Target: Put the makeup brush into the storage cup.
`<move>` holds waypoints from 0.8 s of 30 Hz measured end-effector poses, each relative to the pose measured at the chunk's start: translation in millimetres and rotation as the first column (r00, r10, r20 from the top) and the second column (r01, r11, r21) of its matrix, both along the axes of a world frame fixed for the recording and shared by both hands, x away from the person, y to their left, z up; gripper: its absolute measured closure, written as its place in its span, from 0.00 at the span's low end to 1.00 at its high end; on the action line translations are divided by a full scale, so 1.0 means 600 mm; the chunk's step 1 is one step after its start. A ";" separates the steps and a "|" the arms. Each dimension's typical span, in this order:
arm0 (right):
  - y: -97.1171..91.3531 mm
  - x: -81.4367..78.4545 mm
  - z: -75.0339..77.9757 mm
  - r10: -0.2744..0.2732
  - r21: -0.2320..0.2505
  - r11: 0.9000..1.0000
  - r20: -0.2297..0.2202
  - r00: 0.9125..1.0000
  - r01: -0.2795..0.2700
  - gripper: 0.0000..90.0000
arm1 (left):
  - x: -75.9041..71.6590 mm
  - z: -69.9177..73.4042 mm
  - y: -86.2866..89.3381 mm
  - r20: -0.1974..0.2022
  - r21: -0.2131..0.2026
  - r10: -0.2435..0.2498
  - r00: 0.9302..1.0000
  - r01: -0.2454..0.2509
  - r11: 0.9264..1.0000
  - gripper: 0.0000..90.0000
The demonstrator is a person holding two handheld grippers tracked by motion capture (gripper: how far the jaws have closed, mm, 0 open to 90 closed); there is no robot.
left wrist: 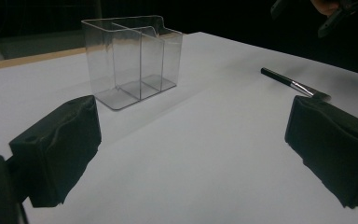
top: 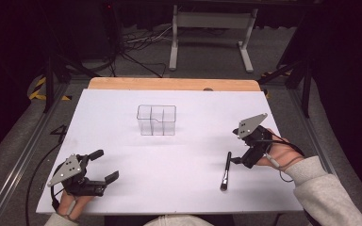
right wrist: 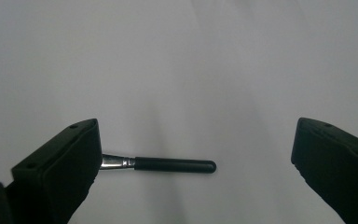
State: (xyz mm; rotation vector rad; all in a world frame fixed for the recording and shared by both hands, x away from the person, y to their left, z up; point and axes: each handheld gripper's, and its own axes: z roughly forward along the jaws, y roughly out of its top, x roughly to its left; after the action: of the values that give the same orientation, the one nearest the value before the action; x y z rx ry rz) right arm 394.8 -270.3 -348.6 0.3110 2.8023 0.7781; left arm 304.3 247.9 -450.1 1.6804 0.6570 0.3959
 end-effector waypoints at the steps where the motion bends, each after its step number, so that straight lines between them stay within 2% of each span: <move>1: 0.002 0.001 0.000 0.006 -0.010 1.000 -0.003 1.000 -0.006 0.03 | 0.000 0.000 0.000 -0.001 0.001 0.000 1.000 0.000 1.000 0.05; 12: 0.021 0.010 0.001 0.061 -0.091 0.994 -0.024 0.998 -0.063 0.03 | 0.001 0.000 -0.001 -0.021 0.013 0.002 1.000 -0.002 1.000 0.05; 14: 0.024 0.013 0.001 0.075 -0.106 0.991 -0.038 0.996 -0.079 0.03 | 0.001 0.000 -0.001 -0.017 0.033 0.006 1.000 -0.006 0.999 0.05; 17: 0.026 0.017 0.000 0.079 -0.119 0.989 -0.057 0.995 -0.086 0.03 | 0.000 0.000 -0.002 -0.018 0.039 0.012 1.000 -0.012 0.999 0.05; 24: 0.034 0.023 -0.007 0.117 -0.172 0.976 -0.104 0.988 -0.134 0.03 | 0.001 0.000 -0.001 -0.029 0.035 0.016 0.999 -0.015 0.999 0.05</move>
State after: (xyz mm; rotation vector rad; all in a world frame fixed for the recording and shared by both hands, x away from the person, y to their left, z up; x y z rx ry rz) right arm 408.8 -249.9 -352.9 0.1437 2.9776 0.5442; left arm 304.9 247.1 -450.3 1.7174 0.6884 0.3968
